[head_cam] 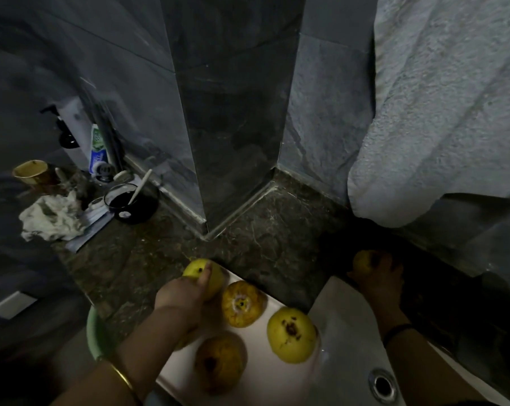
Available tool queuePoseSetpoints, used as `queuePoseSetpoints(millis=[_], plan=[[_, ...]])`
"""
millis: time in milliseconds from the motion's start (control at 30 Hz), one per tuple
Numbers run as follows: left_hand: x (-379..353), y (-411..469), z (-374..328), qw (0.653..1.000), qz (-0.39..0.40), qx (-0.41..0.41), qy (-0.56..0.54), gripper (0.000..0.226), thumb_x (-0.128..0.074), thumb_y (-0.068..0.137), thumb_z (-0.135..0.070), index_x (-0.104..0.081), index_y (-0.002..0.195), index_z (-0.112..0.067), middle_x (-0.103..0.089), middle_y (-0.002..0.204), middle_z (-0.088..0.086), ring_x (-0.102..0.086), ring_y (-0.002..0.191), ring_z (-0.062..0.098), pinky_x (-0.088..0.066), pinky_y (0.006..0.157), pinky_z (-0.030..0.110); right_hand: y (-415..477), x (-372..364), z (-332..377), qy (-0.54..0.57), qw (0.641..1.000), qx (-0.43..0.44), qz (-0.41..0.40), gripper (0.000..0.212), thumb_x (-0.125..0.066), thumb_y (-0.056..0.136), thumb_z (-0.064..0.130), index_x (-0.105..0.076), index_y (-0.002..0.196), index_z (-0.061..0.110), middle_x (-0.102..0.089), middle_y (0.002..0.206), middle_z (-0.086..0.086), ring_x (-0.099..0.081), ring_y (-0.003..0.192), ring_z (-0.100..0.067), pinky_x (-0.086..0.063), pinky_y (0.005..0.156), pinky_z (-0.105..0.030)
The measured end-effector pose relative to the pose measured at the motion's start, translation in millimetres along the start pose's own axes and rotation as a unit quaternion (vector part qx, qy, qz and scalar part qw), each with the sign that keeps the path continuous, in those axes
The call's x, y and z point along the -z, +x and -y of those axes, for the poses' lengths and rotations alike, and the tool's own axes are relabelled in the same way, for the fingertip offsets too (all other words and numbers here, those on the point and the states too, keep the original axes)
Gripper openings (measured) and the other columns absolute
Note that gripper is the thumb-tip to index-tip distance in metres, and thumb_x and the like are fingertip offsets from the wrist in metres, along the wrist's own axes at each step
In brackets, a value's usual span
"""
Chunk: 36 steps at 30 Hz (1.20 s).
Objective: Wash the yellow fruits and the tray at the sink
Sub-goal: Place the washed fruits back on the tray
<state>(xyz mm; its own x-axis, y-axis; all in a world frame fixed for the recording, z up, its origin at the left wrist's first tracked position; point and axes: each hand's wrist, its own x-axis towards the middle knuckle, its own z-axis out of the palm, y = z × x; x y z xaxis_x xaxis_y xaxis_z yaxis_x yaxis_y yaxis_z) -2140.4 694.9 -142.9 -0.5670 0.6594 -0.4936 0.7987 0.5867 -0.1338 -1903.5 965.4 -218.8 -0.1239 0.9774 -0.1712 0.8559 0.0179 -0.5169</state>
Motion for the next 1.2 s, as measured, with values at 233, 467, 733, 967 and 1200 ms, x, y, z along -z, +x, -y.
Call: queuePoseSetpoints(millis=[233,467,733,967,1200], plan=[[0.3,-0.8,-5.8,1.0,-0.004,0.018,0.006,0.09,-0.054,0.092,-0.032,0.014,0.15,-0.03,-0.05,0.133,0.01,-0.052,0.12,0.026,-0.045,0.089,0.032,-21.6,6.3,1.0,0.111,0.992,-0.056,0.002,0.102,-0.087,0.063,0.033,-0.027,0.144,0.014,-0.032,0.141,-0.022,-0.036,0.127,-0.042,-0.036,0.101,-0.049],[-6.0,2.1,-3.4,1.0,-0.011,0.026,0.012,0.096,-0.058,0.089,-0.037,0.016,0.149,-0.035,-0.054,0.131,0.005,-0.055,0.115,0.023,-0.046,0.081,0.031,-59.7,29.8,-14.9,0.381,0.913,-0.13,0.062,0.084,-0.078,0.076,0.026,-0.031,0.146,0.017,-0.039,0.144,-0.014,-0.045,0.125,-0.035,-0.042,0.1,-0.048],[-3.1,-8.0,-0.7,1.0,0.0,0.011,0.026,0.097,-0.057,0.086,-0.028,0.017,0.148,-0.037,-0.054,0.13,0.008,-0.056,0.116,0.024,-0.048,0.083,0.03,-118.3,45.2,-31.0,0.733,0.591,-0.271,0.2,0.089,-0.092,0.04,0.043,-0.057,0.117,0.017,-0.058,0.116,-0.018,-0.058,0.1,-0.035,-0.05,0.083,-0.054],[-4.0,-10.8,4.3,1.0,-0.015,-0.019,-0.017,0.096,-0.049,0.084,-0.065,0.014,0.149,-0.034,-0.046,0.142,0.007,-0.049,0.125,0.026,-0.045,0.091,0.031,-139.1,33.5,-23.4,0.458,0.809,-0.342,0.136,0.069,-0.059,0.091,0.043,-0.034,0.143,0.004,-0.068,0.107,-0.019,-0.068,0.09,-0.026,-0.053,0.062,-0.034],[-4.2,-8.3,5.6,0.999,-0.005,-0.025,-0.02,0.097,-0.053,0.085,-0.06,0.016,0.149,-0.036,-0.044,0.142,0.009,-0.048,0.126,0.026,-0.046,0.091,0.032,-167.6,71.2,-1.9,0.554,0.767,-0.231,0.228,0.073,-0.078,0.063,0.054,-0.052,0.118,0.014,-0.058,0.115,-0.018,-0.059,0.101,-0.035,-0.045,0.092,-0.049]])
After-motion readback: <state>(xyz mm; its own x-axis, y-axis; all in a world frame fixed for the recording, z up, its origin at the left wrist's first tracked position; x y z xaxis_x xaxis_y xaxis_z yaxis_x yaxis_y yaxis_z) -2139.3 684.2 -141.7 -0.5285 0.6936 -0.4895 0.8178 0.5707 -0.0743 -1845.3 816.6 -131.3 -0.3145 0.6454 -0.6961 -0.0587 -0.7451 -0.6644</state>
